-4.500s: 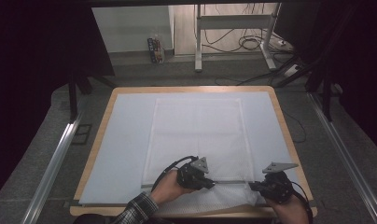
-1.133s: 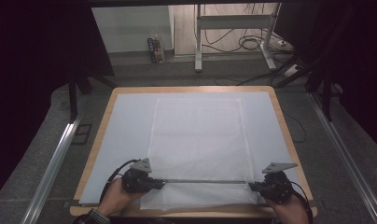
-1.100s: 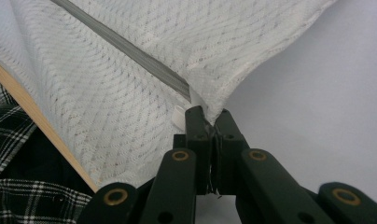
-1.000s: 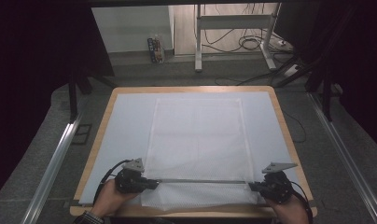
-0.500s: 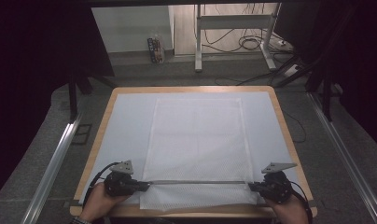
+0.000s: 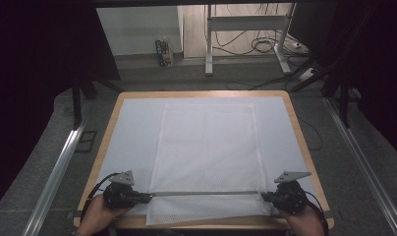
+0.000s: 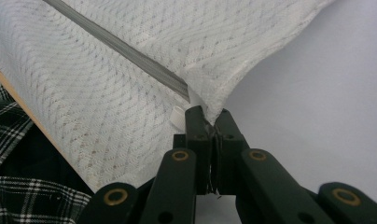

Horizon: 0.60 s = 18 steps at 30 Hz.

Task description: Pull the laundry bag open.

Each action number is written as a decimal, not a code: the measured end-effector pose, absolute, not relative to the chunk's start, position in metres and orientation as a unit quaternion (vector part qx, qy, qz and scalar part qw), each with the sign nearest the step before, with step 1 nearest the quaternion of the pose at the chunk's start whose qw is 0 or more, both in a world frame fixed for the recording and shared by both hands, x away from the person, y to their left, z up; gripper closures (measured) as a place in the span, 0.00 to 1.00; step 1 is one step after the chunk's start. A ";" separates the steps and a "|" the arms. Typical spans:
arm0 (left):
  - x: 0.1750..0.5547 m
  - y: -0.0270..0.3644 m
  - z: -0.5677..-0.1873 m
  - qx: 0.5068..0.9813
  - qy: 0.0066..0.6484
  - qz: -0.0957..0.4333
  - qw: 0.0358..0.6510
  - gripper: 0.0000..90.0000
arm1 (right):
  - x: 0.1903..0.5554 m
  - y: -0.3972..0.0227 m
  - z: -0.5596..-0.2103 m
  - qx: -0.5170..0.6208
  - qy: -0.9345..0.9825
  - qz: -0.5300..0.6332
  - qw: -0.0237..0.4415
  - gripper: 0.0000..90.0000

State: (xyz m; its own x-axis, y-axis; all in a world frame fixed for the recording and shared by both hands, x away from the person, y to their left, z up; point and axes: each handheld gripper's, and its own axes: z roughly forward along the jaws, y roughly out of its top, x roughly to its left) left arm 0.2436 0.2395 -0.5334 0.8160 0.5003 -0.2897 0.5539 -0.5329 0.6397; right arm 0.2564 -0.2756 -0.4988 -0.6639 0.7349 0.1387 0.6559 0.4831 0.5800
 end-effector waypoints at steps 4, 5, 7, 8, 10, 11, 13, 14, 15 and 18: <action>0.243 0.243 -0.535 0.875 0.305 -0.035 0.375 0.97 | 0.256 -0.275 -0.499 0.404 0.860 0.305 0.066 0.96; 0.243 0.244 -0.535 0.873 0.308 -0.035 0.376 0.97 | 0.257 -0.276 -0.499 0.405 0.859 0.307 0.063 0.96; 0.242 0.246 -0.536 0.872 0.308 -0.037 0.377 0.97 | 0.257 -0.276 -0.500 0.404 0.859 0.306 0.063 0.96; 0.242 0.246 -0.536 0.872 0.309 -0.037 0.377 0.97 | 0.257 -0.275 -0.500 0.404 0.860 0.305 0.063 0.96; 0.242 0.247 -0.536 0.874 0.308 -0.036 0.375 0.97 | 0.257 -0.275 -0.500 0.404 0.860 0.304 0.063 0.96; 0.242 0.248 -0.536 0.875 0.308 -0.034 0.373 0.97 | 0.257 -0.275 -0.500 0.405 0.860 0.303 0.064 0.96; 0.242 0.251 -0.537 0.872 0.312 -0.037 0.376 0.97 | 0.257 -0.275 -0.501 0.403 0.861 0.303 0.064 0.96; 0.242 0.253 -0.536 0.872 0.311 -0.039 0.376 0.97 | 0.258 -0.275 -0.501 0.404 0.861 0.304 0.060 0.96; 0.242 0.253 -0.536 0.872 0.311 -0.039 0.376 0.97 | 0.258 -0.274 -0.501 0.402 0.862 0.302 0.062 0.96; 0.241 0.253 -0.535 0.871 0.315 -0.041 0.374 0.97 | 0.257 -0.274 -0.501 0.399 0.863 0.303 0.061 0.96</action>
